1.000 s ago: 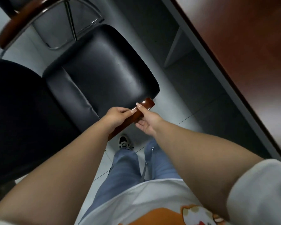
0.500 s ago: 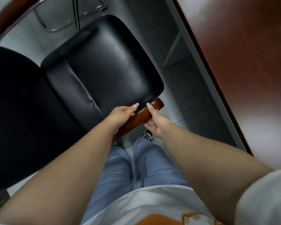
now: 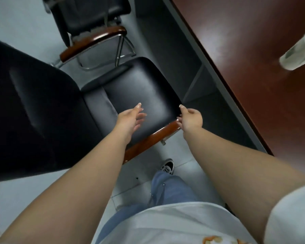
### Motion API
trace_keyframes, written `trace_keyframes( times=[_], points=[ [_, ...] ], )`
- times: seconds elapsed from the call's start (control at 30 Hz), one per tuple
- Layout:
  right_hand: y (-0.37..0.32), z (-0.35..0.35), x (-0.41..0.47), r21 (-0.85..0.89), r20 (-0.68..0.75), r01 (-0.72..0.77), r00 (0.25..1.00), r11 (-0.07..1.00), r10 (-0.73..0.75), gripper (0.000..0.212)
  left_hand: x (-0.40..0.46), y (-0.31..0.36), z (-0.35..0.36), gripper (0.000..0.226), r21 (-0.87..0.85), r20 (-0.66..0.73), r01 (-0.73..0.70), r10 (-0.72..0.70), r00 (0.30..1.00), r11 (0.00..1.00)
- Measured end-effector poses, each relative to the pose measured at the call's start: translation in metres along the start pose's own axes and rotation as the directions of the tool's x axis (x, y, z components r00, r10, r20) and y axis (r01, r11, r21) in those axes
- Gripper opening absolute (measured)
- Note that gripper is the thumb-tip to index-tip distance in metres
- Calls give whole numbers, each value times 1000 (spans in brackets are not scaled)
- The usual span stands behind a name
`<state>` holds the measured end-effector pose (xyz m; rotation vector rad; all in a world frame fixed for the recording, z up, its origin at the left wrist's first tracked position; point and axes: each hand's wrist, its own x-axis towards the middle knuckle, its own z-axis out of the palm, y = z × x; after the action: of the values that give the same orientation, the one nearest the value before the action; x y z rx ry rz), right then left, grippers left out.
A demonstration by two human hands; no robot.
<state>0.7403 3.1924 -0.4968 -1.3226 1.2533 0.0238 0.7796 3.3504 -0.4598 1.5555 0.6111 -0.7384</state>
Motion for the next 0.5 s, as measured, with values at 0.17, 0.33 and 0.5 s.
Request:
trace_keyframes(
  times=[0.17,0.33,0.5],
  points=[
    [11,29,-86,79,145,118,981,990,-129,12,-63,-34,-57,24,-89,6,-42,43,999,995],
    [88,78,-185,-66,407,89,912,994,-55,24,-123,-96,-149,26,-237,-87,-39,19,996,971],
    [138,115,-259,-288,568,180,823,941,17,15,-168,-140,-242,21,-406,-268,-104,-10,963,908]
  ],
)
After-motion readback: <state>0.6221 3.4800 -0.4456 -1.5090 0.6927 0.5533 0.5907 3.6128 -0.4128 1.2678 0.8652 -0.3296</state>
